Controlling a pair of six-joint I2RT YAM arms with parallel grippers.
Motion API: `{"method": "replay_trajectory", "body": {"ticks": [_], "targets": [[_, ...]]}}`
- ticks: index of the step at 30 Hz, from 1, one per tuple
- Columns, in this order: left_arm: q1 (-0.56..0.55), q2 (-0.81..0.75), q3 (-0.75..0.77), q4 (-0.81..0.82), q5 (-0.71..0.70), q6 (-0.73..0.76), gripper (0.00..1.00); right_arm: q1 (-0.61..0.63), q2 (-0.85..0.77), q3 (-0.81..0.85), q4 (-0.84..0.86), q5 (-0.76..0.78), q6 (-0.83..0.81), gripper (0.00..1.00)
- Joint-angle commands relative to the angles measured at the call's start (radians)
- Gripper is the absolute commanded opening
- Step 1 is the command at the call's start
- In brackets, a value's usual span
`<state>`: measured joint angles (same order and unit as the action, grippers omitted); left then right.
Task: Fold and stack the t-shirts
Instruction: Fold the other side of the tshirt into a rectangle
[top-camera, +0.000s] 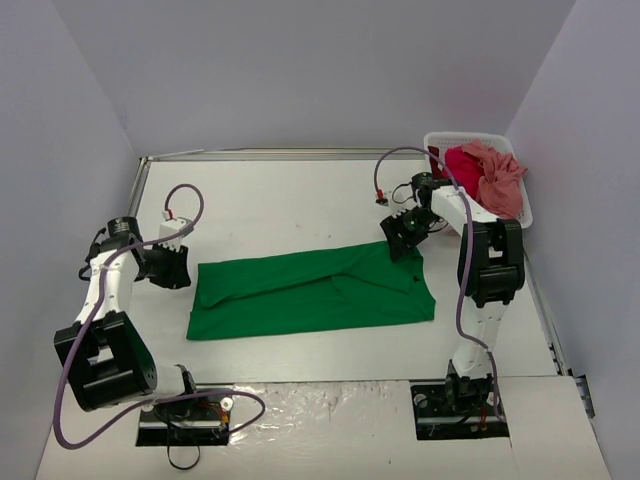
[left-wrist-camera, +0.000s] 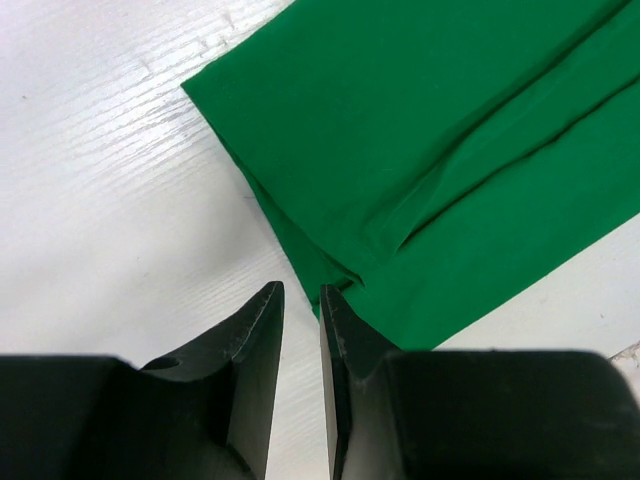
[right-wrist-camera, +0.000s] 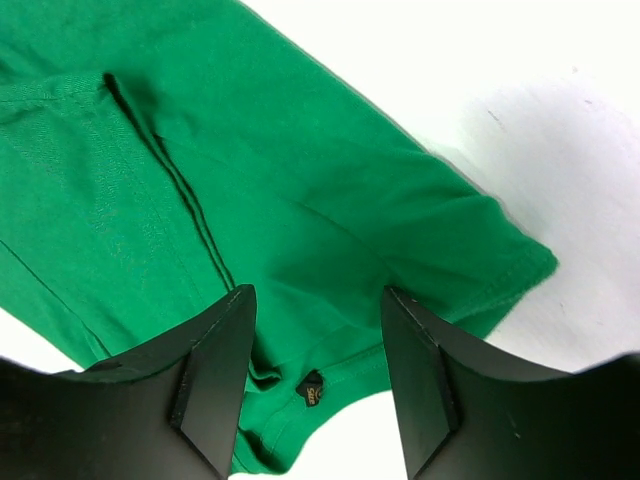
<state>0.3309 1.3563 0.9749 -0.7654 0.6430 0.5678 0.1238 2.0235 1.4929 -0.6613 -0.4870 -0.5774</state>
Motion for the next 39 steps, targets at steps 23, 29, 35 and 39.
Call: {"method": "replay_trajectory", "body": {"ticks": [23, 29, 35, 39], "targets": [[0.011, -0.183, -0.039, 0.028, -0.085, -0.032, 0.21, 0.033, -0.016, -0.045, -0.164, -0.209, -0.162, 0.45], [0.011, -0.189, -0.039, 0.029, -0.089, -0.036, 0.21, 0.051, 0.010, -0.059, -0.175, -0.203, -0.171, 0.43], [0.011, -0.192, -0.050, 0.037, -0.089, -0.032, 0.21, 0.066, 0.023, -0.065, -0.175, -0.199, -0.171, 0.43], [0.010, -0.195, -0.053, 0.038, -0.089, -0.031, 0.21, 0.069, 0.018, -0.060, -0.179, -0.214, -0.168, 0.42]]}}
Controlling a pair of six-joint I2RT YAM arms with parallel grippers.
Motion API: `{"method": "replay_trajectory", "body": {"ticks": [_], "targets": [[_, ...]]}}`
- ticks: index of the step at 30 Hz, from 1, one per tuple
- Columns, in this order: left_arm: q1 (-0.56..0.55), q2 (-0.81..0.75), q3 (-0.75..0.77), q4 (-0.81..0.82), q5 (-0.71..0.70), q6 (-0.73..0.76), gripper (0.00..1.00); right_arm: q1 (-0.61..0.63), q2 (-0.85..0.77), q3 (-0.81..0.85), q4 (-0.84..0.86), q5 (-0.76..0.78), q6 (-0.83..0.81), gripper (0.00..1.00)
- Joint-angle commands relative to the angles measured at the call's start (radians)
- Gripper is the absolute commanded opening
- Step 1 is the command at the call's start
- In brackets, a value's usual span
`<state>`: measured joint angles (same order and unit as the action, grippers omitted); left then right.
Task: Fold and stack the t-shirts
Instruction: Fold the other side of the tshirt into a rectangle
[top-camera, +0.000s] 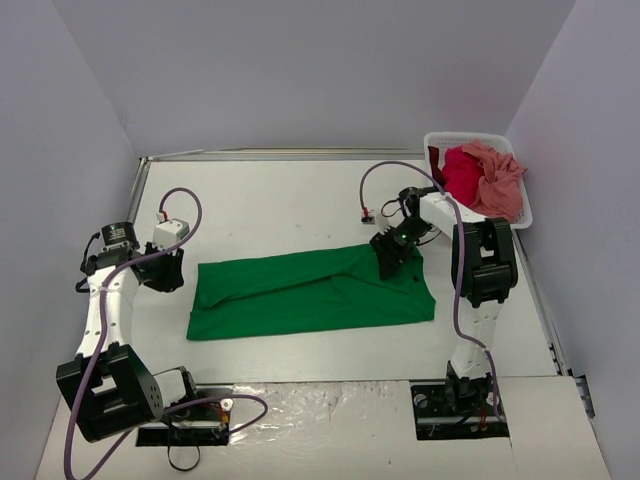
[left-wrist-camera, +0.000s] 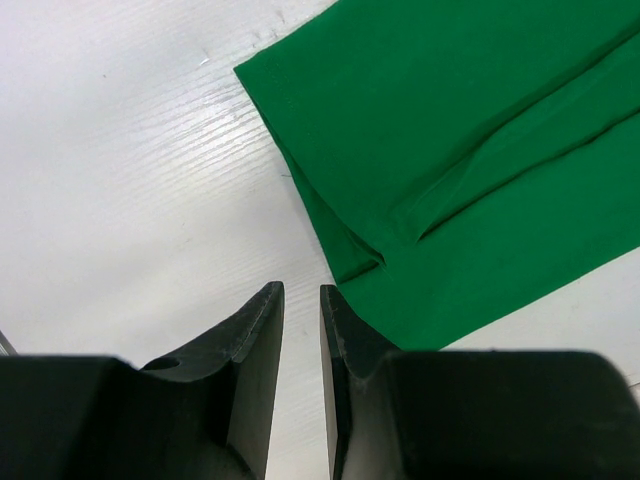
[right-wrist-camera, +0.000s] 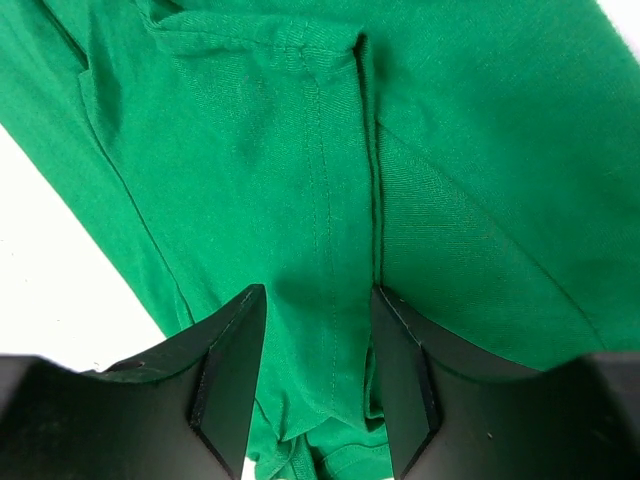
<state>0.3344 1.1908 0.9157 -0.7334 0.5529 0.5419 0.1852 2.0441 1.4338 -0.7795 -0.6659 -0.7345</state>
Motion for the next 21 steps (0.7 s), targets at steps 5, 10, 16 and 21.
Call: {"method": "replay_trajectory", "body": {"ticks": [5, 10, 16, 21], "targets": [[0.008, -0.033, 0.002, 0.011, 0.004, -0.005, 0.21, 0.019, -0.010, 0.002, -0.061, -0.032, -0.006, 0.42], [0.008, -0.036, 0.000, 0.009, 0.004, -0.002, 0.21, 0.036, 0.005, 0.005, -0.070, -0.041, -0.009, 0.38], [0.008, -0.042, -0.001, 0.011, 0.007, -0.002, 0.21, 0.080, 0.005, 0.007, -0.083, -0.054, -0.008, 0.28], [0.008, -0.051, -0.005, 0.012, 0.008, -0.002, 0.21, 0.097, -0.013, 0.005, -0.090, -0.058, -0.005, 0.26]]}}
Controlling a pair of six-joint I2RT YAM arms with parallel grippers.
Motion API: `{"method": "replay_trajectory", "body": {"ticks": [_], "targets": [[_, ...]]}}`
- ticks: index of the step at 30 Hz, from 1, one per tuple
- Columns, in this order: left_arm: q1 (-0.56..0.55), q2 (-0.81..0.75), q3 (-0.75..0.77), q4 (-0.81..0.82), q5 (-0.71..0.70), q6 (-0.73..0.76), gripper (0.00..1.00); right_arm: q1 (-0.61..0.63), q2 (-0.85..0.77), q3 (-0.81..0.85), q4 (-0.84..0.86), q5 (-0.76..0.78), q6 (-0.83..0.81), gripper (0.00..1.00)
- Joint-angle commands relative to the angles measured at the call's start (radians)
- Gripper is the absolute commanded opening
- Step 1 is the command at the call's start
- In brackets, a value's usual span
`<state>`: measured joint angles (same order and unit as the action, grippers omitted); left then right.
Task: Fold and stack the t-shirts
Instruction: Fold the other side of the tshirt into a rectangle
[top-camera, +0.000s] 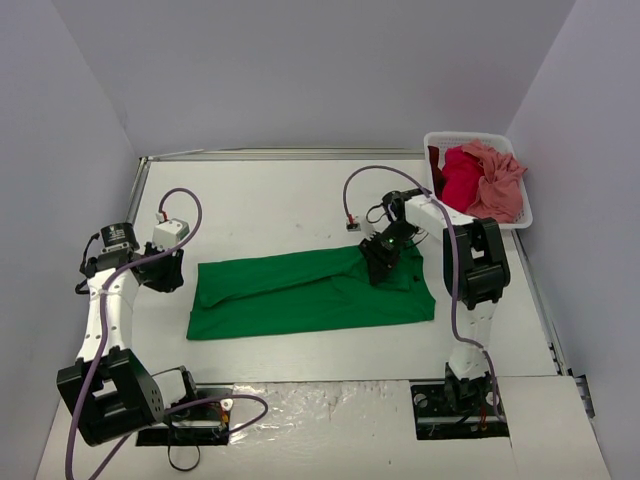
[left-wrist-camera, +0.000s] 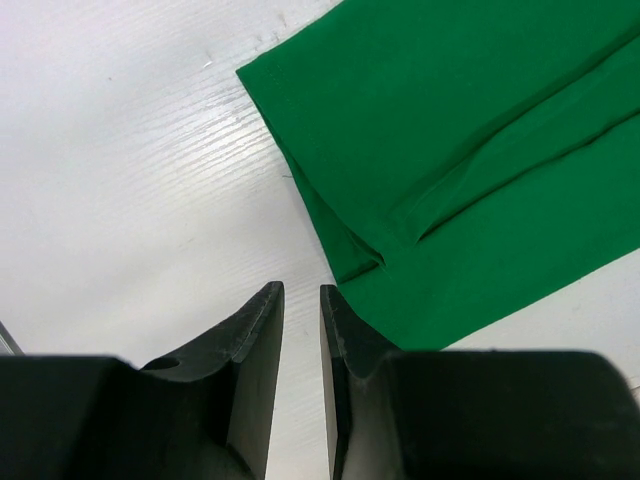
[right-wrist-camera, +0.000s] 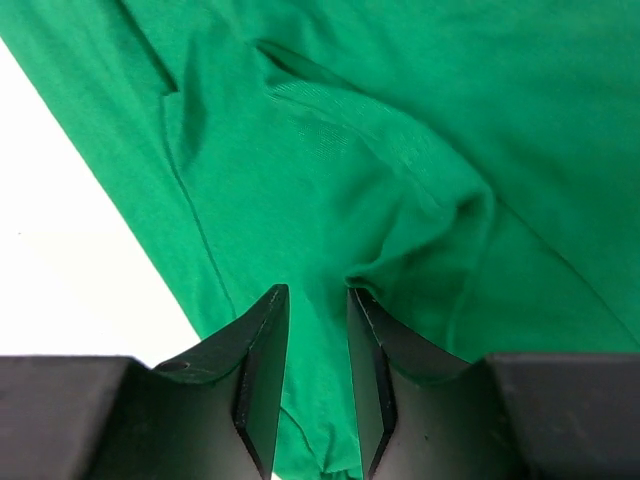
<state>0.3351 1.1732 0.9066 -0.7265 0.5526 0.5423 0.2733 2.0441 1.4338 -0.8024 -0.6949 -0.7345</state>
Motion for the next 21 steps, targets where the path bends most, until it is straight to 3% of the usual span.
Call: {"method": "replay_trajectory", "body": {"ticks": [1, 10, 16, 21], "targets": [[0.007, -0.035, 0.005, 0.006, 0.010, -0.002, 0.21, 0.010, -0.019, 0.001, -0.067, -0.029, -0.003, 0.26], [0.007, -0.049, -0.005, 0.007, 0.015, 0.002, 0.21, 0.015, -0.035, -0.015, -0.066, -0.025, -0.003, 0.26], [0.007, -0.053, -0.011, 0.013, 0.012, 0.002, 0.21, 0.012, -0.062, 0.033, -0.055, -0.005, 0.015, 0.38], [0.007, -0.055, -0.017, 0.018, 0.007, 0.001, 0.20, -0.002, -0.035, 0.089, -0.043, 0.009, 0.033, 0.41]]}}
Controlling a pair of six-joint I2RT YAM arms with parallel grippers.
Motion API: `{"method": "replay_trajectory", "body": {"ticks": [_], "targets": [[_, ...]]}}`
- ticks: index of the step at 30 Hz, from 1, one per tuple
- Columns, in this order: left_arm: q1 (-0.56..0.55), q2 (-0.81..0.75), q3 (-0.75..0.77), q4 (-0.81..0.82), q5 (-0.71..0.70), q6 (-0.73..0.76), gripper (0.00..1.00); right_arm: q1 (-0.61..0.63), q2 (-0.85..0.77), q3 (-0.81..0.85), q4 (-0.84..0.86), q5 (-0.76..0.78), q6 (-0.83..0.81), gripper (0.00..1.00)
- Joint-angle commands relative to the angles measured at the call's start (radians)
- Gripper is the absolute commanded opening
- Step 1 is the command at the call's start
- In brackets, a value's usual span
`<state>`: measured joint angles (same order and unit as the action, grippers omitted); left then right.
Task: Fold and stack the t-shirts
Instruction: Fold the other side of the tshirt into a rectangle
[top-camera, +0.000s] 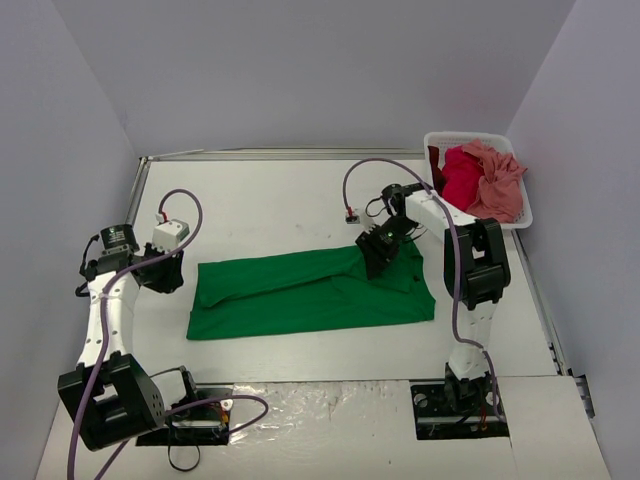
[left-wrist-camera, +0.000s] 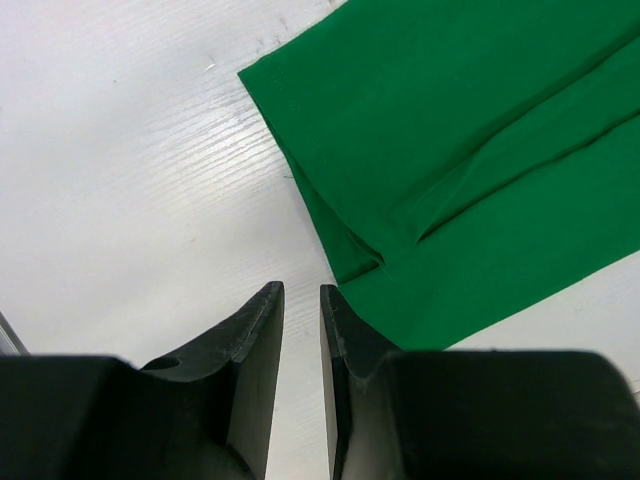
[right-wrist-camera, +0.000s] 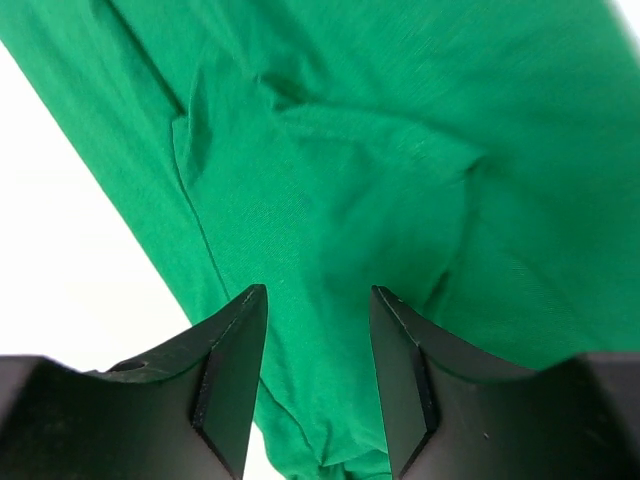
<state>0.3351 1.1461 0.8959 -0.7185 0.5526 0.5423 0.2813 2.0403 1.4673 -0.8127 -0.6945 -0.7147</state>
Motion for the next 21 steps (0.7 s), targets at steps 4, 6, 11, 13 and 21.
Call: {"method": "replay_trajectory", "body": {"ticks": [4, 6, 11, 13, 21], "targets": [[0.007, -0.032, -0.011, 0.013, 0.006, 0.002, 0.21, -0.024, 0.007, 0.097, -0.020, 0.019, 0.024, 0.42], [0.007, -0.032, -0.011, 0.013, 0.004, 0.002, 0.21, -0.028, 0.035, 0.114, -0.019, 0.029, 0.027, 0.42], [0.007, -0.023, -0.011, 0.014, 0.001, 0.004, 0.21, -0.034, 0.083, 0.139, -0.008, 0.050, 0.032, 0.42], [0.007, -0.020, -0.017, 0.021, 0.000, 0.005, 0.21, -0.036, 0.095, 0.140, -0.003, 0.059, 0.031, 0.42], [0.007, -0.023, -0.025, 0.025, 0.000, 0.005, 0.21, -0.037, 0.110, 0.120, -0.003, 0.059, 0.024, 0.36]]}}
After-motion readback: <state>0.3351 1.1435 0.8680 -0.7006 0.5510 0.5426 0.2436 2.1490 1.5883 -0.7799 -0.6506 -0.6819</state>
